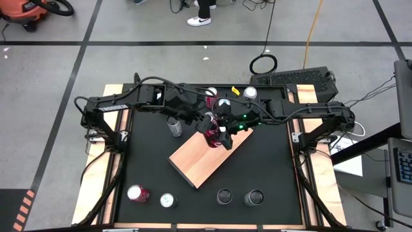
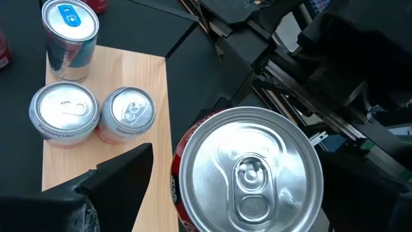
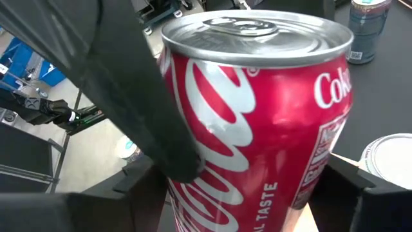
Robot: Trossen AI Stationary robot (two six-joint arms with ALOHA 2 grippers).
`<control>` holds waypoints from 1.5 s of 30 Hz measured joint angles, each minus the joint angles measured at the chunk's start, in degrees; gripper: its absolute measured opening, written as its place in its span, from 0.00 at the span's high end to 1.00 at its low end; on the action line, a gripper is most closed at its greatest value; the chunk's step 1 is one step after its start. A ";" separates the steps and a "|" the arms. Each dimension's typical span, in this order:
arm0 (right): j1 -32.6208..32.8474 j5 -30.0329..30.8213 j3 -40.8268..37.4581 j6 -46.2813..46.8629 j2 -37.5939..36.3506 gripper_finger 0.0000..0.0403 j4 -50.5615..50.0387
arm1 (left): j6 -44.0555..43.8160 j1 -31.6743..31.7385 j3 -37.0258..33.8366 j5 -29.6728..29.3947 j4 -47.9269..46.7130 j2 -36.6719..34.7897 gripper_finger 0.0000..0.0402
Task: Place canned beverage on shelf
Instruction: Put the top right red white soda can on the shelf
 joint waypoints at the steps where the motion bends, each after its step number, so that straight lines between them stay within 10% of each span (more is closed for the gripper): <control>1: -0.01 0.00 0.00 -0.06 0.00 0.33 0.00 | 0.00 0.00 0.00 0.49 0.01 0.00 0.00; 45: 0.04 -0.19 0.00 -3.01 0.00 0.33 -0.07 | 0.02 0.96 0.00 7.12 1.07 -0.37 0.16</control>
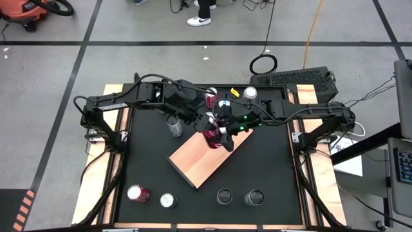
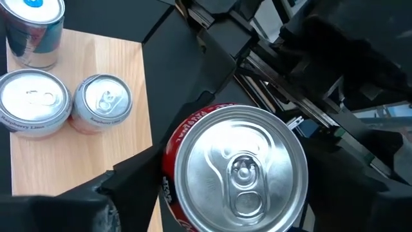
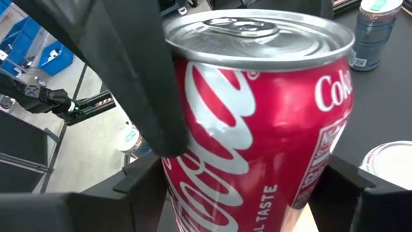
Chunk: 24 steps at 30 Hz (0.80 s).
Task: Place canned beverage on shelf
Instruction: Put the top right red white soda can on the shelf
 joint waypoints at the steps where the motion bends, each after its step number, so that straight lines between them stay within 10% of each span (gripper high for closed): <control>1: 0.00 0.04 -0.01 0.00 0.00 0.33 0.00 | 0.00 0.00 0.00 -0.18 0.11 0.00 0.14; 24: -0.02 -0.04 -0.16 -0.17 0.02 0.33 -0.51 | 0.64 1.16 0.00 2.30 0.24 0.74 0.23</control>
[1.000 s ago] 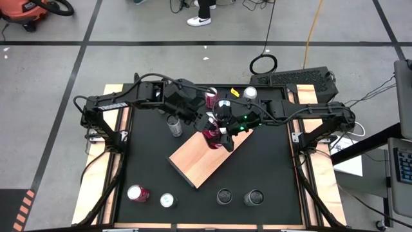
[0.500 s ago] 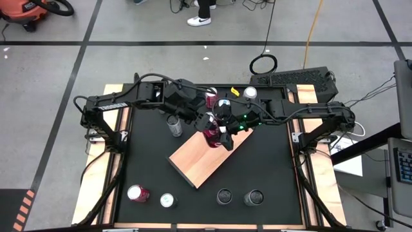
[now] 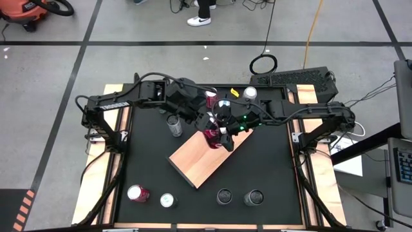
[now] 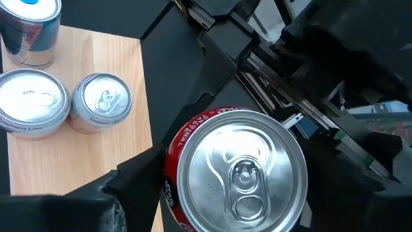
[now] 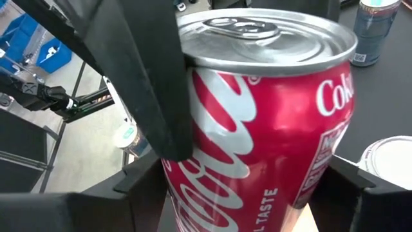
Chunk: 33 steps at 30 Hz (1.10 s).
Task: Place canned beverage on shelf
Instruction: Put the top right red white soda can on the shelf
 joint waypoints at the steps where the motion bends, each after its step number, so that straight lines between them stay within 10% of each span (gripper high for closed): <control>1: 0.00 0.02 0.00 0.05 0.00 0.33 0.00 | -0.12 0.00 0.00 -0.02 0.26 -0.02 0.23; 24: 0.00 1.70 0.05 0.08 -0.02 0.33 -0.32 | -0.58 -0.03 -0.02 -0.83 1.12 0.10 0.11; 33: 0.00 2.83 0.07 0.12 -0.02 0.33 -0.41 | 1.26 -0.03 -0.02 -1.20 0.96 0.11 0.26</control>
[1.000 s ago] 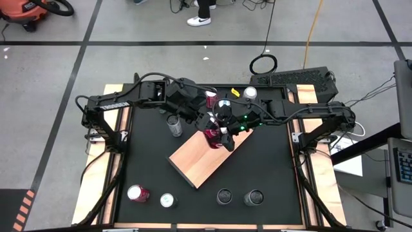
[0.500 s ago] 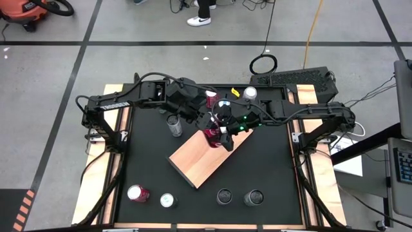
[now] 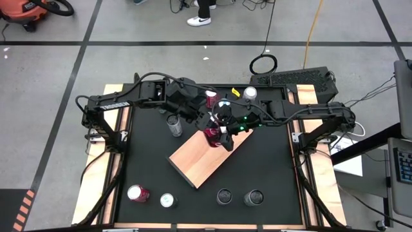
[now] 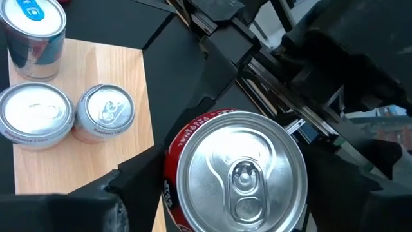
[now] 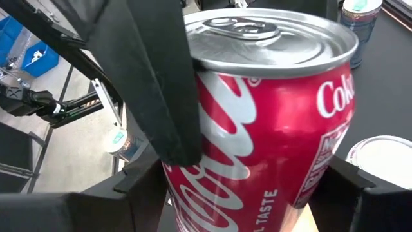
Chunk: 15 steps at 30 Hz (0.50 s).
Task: Place canned beverage on shelf
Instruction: Put the top right red white soda can on the shelf
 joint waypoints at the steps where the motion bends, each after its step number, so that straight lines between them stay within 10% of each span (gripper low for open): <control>1: 0.00 0.03 0.00 -0.02 0.00 0.33 0.00 | 0.04 0.00 0.00 0.00 -0.02 0.00 0.27; 15: -0.04 0.33 0.22 1.53 -0.14 0.17 -1.31 | 0.33 0.13 0.00 0.15 0.28 0.20 0.30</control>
